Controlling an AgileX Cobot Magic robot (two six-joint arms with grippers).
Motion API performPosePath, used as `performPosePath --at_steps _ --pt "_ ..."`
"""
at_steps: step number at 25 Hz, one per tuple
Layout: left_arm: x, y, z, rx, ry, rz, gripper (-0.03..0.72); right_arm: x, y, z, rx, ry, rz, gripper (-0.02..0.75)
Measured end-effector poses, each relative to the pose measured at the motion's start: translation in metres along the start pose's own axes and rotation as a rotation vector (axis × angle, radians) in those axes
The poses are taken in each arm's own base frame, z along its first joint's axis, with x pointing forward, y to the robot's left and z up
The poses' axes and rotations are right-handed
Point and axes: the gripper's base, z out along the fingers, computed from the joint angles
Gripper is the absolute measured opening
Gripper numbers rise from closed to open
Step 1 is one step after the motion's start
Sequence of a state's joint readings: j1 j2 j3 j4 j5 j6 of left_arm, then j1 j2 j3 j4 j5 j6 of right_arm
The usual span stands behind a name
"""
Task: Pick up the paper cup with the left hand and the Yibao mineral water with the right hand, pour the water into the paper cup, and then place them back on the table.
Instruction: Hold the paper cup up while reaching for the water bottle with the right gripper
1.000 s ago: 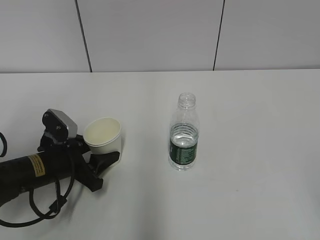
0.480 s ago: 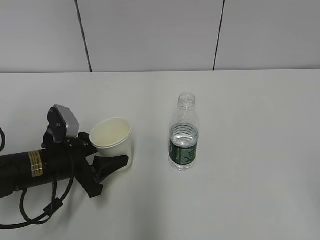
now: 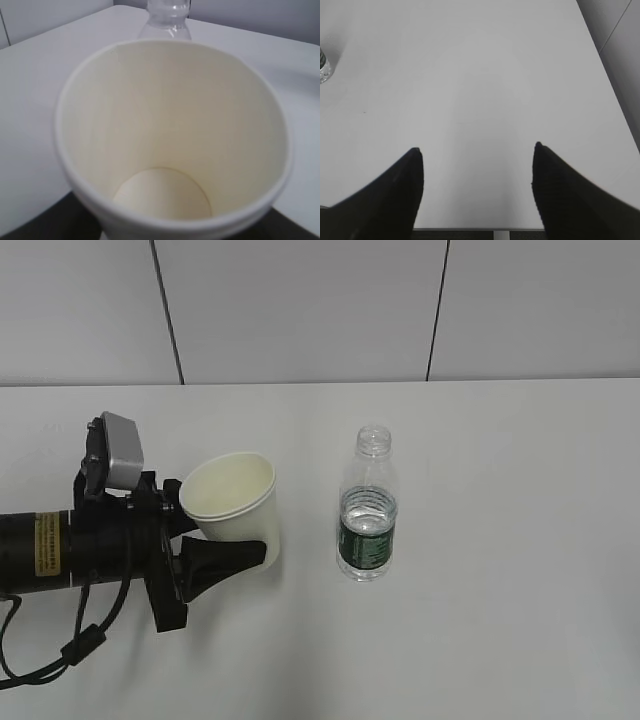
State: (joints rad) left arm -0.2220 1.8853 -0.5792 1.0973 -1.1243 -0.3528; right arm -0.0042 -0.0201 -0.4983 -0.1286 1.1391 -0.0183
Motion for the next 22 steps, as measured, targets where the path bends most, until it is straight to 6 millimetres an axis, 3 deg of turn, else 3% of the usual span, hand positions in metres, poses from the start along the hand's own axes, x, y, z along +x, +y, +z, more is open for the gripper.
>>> performPosePath --at_steps 22 --pt "-0.003 -0.016 -0.004 0.169 0.041 0.057 0.433 0.0 0.0 0.0 0.0 0.0 0.0 0.499"
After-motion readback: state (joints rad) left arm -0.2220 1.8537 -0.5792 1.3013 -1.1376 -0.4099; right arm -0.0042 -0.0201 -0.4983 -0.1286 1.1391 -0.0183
